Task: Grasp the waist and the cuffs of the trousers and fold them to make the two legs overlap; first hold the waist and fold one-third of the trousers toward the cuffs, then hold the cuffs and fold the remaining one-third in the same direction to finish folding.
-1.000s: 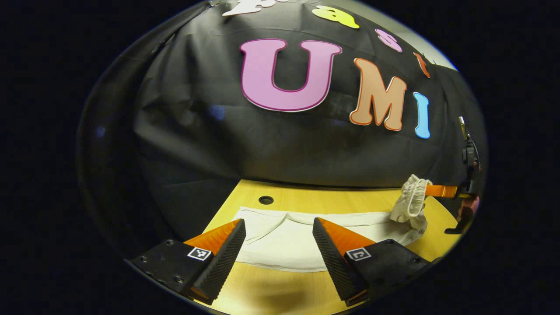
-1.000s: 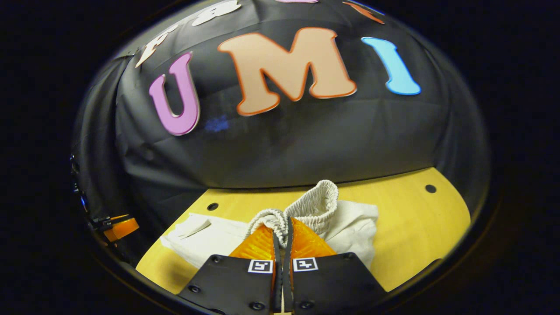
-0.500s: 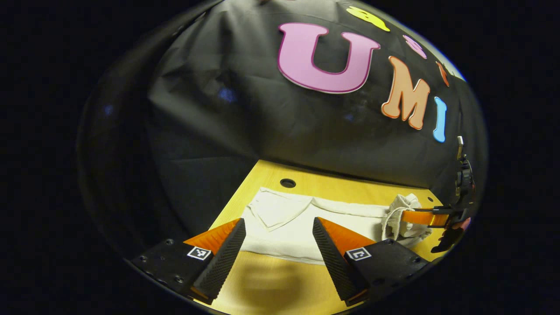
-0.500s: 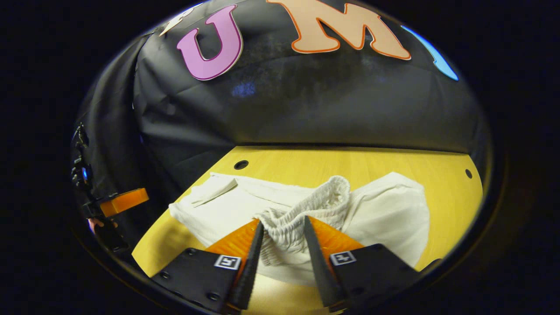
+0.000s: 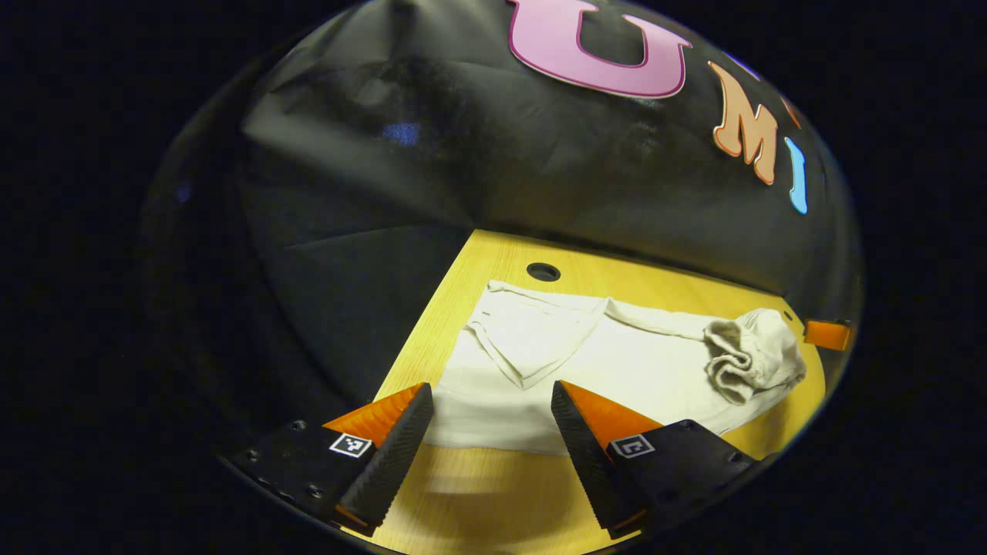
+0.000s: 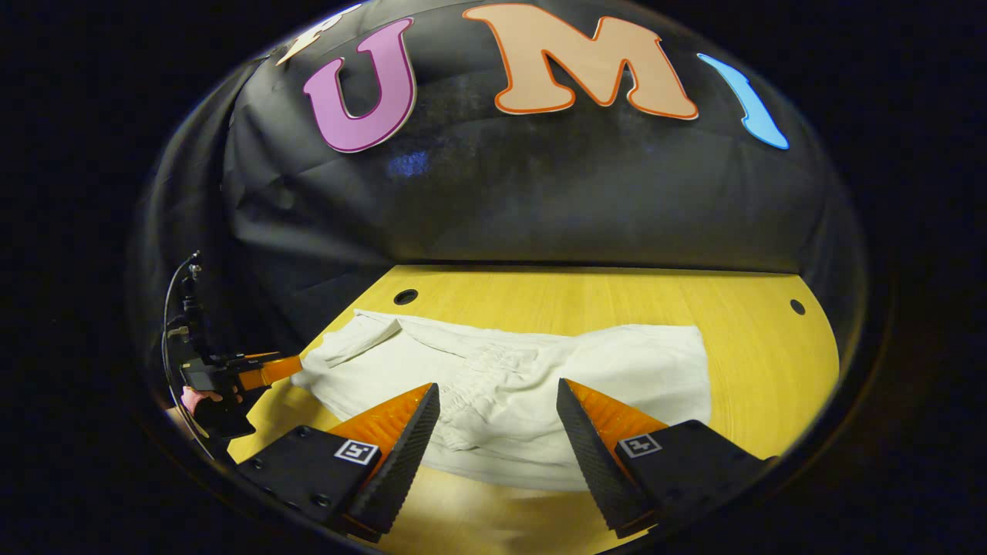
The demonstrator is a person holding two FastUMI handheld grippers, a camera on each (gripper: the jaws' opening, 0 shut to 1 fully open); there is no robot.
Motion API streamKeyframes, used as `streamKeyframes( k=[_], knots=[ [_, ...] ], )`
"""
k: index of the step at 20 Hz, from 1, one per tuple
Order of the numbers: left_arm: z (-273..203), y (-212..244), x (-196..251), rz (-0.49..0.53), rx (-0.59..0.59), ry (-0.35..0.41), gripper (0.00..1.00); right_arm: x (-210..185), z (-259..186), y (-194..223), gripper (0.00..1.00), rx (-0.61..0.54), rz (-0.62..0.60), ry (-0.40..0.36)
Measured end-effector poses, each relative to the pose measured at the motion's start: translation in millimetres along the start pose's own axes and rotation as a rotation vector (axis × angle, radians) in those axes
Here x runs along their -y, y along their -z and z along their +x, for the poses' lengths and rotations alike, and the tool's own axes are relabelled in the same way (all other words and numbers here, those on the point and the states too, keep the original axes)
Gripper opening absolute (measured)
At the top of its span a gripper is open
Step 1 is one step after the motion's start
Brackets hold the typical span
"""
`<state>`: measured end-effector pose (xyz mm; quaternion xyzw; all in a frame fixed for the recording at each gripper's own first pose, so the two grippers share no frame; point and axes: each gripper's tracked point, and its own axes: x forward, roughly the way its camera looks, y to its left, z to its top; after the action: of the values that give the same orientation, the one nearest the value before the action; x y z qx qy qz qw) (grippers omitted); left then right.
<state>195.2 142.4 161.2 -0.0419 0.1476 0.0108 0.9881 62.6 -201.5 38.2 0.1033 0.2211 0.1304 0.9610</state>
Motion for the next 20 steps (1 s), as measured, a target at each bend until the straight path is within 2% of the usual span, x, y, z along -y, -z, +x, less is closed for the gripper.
streamKeyframes(
  k=[1,2,3,4,7,11,13,14,15,16,17,19,20],
  knots=[
    [5,4,0,0.007,-0.017,0.001,0.96,10,-7,1,0.93,-0.004,-0.003,0.020],
    [9,7,1,0.015,-0.029,0.003,0.96,16,-15,0,0.97,-0.006,-0.004,0.037],
    [13,11,0,0.023,-0.045,0.003,0.96,22,-22,-3,0.93,-0.002,-0.002,0.051],
    [17,14,0,0.030,-0.060,0.000,0.96,28,-27,-5,0.97,0.002,-0.002,0.067],
    [24,24,3,0.033,-0.098,-0.003,0.95,44,-39,-10,0.93,0.010,0.019,0.101],
    [25,29,-1,0.036,-0.122,-0.020,0.94,52,-56,-21,0.92,0.041,0.042,0.121],
    [26,32,-5,0.071,-0.138,-0.035,0.94,55,-61,-23,0.93,0.051,0.049,0.128],
    [25,31,-5,0.077,-0.141,-0.031,0.92,56,-64,-24,0.97,0.053,0.051,0.129],
    [25,28,-3,0.074,-0.136,-0.017,0.88,56,-64,-23,0.93,0.053,0.053,0.129],
    [23,28,0,0.073,-0.141,-0.006,0.78,57,-67,-23,0.97,0.053,0.052,0.132],
    [25,28,7,0.069,-0.132,0.011,0.67,59,-68,-23,0.93,0.055,0.051,0.133],
    [27,28,21,0.046,-0.127,0.052,0.45,60,-71,-23,0.93,0.055,0.049,0.135],
    [29,29,23,0.043,-0.125,0.056,0.22,60,-73,-21,0.93,0.054,0.052,0.135]
  ],
)
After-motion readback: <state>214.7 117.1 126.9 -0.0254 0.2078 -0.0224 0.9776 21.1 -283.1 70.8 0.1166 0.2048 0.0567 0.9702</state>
